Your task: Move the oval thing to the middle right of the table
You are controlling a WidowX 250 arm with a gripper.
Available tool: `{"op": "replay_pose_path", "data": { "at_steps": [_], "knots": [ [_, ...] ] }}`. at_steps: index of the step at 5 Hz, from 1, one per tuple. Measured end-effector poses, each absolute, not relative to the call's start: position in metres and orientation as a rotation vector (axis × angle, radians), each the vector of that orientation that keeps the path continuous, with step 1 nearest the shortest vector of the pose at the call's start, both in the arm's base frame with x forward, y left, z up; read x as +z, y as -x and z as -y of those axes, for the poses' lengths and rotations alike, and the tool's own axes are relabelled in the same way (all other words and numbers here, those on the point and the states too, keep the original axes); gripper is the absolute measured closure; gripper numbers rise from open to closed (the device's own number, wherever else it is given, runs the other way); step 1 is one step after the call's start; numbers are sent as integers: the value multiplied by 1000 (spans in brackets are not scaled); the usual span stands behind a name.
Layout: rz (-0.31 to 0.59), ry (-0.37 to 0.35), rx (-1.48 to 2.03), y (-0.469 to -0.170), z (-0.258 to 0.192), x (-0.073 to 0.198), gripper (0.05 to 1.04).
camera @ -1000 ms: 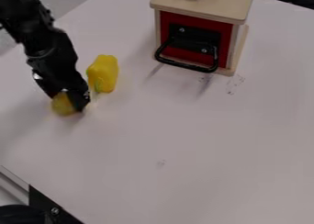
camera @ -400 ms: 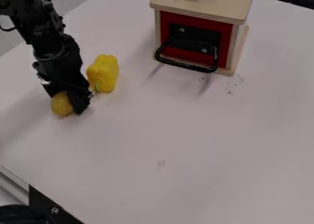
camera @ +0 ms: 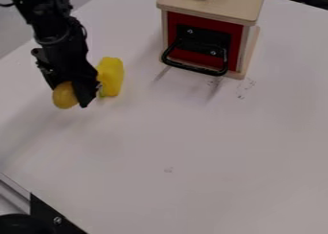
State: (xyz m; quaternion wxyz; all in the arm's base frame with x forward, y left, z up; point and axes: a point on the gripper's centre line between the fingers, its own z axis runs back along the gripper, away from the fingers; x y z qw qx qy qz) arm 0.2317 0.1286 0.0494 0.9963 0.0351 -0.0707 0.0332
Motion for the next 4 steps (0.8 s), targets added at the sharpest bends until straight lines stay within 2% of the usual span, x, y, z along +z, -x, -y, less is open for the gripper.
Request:
{"op": "replay_pose_path", "data": {
  "at_steps": [1, 2, 4],
  "knots": [
    [193, -65, 73, -253, -86, 73, 410],
    [223, -65, 57, -268, -45, 69, 410],
    [185, -70, 7, -275, 13, 21, 410]
  ]
}}
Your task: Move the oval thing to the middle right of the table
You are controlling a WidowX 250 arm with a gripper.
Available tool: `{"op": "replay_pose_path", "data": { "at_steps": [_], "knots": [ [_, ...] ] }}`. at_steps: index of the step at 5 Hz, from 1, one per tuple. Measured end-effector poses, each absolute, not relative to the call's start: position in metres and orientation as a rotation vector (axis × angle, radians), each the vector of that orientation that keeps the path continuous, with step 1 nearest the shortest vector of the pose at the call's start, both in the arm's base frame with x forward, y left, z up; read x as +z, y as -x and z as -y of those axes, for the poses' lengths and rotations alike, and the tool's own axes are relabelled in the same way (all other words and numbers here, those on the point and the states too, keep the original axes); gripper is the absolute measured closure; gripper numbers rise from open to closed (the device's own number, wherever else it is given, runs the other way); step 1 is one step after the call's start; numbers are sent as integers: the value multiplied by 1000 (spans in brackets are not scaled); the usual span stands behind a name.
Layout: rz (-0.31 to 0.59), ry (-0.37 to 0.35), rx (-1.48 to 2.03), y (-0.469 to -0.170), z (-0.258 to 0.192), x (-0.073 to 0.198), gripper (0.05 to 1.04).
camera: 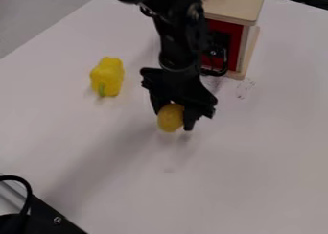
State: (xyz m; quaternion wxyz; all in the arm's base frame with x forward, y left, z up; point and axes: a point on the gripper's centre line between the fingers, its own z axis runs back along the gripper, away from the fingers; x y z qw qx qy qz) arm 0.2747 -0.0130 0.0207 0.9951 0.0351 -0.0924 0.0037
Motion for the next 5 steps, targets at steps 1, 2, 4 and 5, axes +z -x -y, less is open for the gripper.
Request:
{"op": "replay_pose_path", "data": {
  "at_steps": [1, 2, 4, 5],
  "knots": [
    [154, -67, 3, -278, 19, 2, 412],
    [150, -61, 13, -278, 20, 1, 367],
    [147, 2, 23, -271, 26, 32, 84],
    [146, 19, 42, -269, 27, 60, 84]
  ]
}}
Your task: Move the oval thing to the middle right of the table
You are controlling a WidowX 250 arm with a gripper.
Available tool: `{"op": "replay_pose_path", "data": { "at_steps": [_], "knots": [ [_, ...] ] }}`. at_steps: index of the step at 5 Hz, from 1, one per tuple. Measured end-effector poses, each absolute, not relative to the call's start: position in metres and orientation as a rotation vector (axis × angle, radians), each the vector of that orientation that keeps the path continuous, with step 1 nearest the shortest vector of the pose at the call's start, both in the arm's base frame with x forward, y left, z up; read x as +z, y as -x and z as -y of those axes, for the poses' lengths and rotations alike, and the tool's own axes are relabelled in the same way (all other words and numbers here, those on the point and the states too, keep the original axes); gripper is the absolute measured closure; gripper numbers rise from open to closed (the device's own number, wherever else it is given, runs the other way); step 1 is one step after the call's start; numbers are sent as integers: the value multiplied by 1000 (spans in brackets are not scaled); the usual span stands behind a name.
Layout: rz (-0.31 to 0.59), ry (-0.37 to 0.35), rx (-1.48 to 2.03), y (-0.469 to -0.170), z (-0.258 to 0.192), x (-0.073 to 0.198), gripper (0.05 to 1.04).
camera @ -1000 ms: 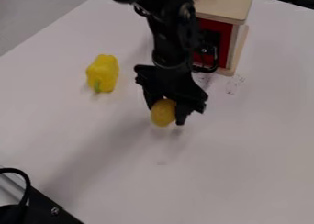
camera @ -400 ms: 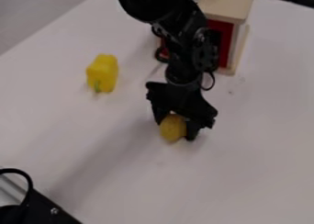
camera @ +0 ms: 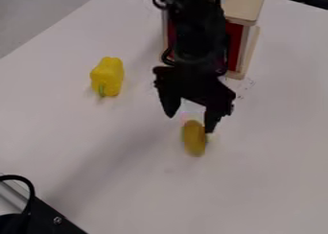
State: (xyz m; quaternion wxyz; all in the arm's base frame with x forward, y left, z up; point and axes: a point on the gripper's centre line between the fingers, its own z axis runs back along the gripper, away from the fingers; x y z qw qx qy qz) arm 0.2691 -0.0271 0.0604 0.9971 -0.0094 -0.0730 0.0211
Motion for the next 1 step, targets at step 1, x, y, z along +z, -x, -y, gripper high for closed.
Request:
{"op": "replay_pose_path", "data": {
  "at_steps": [1],
  "knots": [
    [162, 19, 56, -263, 25, 81, 84]
  ]
}}
